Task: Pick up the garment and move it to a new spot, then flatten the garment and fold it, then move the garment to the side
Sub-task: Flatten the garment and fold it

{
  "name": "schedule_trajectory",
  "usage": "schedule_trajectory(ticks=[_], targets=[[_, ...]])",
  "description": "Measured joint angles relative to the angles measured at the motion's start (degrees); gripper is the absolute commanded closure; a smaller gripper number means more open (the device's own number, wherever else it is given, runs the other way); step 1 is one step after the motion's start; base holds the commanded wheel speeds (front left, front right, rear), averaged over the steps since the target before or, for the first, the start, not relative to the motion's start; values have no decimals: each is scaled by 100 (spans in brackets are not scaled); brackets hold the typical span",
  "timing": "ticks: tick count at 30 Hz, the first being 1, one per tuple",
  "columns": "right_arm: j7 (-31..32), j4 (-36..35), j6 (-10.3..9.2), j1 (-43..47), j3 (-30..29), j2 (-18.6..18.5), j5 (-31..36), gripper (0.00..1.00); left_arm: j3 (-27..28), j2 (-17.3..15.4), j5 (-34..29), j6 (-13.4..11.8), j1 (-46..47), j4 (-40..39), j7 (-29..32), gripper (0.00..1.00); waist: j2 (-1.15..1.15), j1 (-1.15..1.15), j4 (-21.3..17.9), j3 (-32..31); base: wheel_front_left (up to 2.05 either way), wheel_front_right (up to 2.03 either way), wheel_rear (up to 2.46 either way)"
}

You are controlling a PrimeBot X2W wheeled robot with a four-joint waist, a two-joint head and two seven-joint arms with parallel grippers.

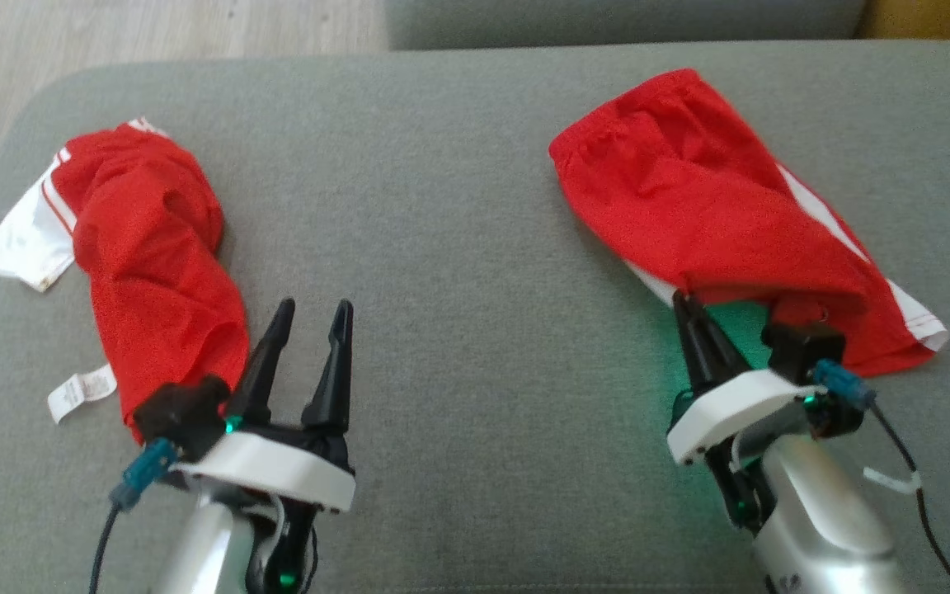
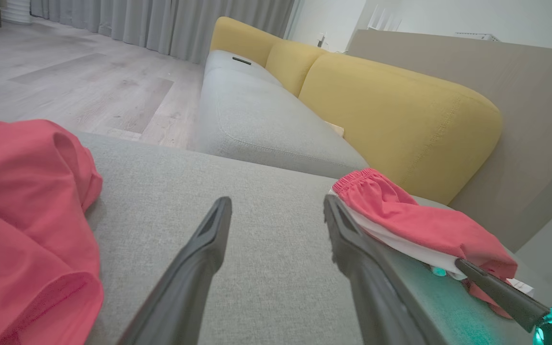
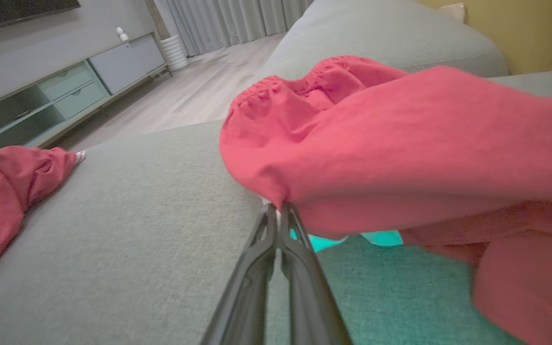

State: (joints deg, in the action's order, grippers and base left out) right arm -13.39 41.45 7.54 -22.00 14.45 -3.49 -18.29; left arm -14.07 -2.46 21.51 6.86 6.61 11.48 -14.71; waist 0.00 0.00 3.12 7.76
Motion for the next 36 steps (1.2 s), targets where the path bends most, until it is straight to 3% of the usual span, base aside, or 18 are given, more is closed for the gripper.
schedule_trajectory(ticks=[12,19,27,36], targets=[[1170,-1667,0,1045,90,4,-47,100,-49,-2,2,-64,-204,-32,1,0,0,0,-168,-332,0,0,0],[1294,-2288,0,991,79,13,214,100,-89,-2,1,-63,-205,-35,1,0,0,0,-45,-270,0,0,0],[1653,-2008,0,-107,-225,-29,597,100,-182,-3,1,-55,-166,-33,1,0,0,0,219,-30,0,0,0],[1902,-669,0,-993,-346,-758,592,100,-356,-1,143,-30,86,-32,0,0,0,0,706,324,0,0,0]])
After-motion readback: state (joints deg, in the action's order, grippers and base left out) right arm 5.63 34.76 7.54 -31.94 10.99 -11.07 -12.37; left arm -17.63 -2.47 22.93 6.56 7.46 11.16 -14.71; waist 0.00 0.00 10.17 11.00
